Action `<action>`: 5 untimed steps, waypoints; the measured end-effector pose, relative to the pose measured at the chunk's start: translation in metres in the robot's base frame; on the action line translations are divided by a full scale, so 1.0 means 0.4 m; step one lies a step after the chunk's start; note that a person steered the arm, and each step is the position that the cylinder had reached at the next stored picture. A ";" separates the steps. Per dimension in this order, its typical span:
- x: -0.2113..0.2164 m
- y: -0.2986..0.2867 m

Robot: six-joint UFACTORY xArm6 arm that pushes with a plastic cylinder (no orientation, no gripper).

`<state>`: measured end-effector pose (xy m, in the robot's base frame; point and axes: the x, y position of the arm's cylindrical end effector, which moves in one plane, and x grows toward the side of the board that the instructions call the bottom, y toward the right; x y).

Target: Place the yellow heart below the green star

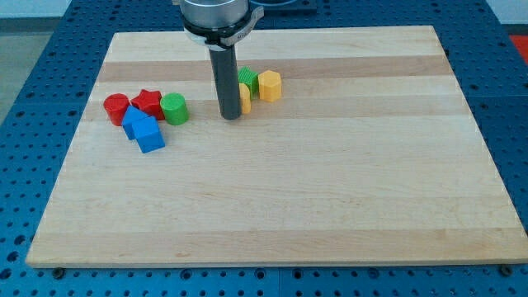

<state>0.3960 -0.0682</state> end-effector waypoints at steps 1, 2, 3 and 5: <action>0.000 0.000; 0.030 0.000; 0.048 0.000; 0.050 0.065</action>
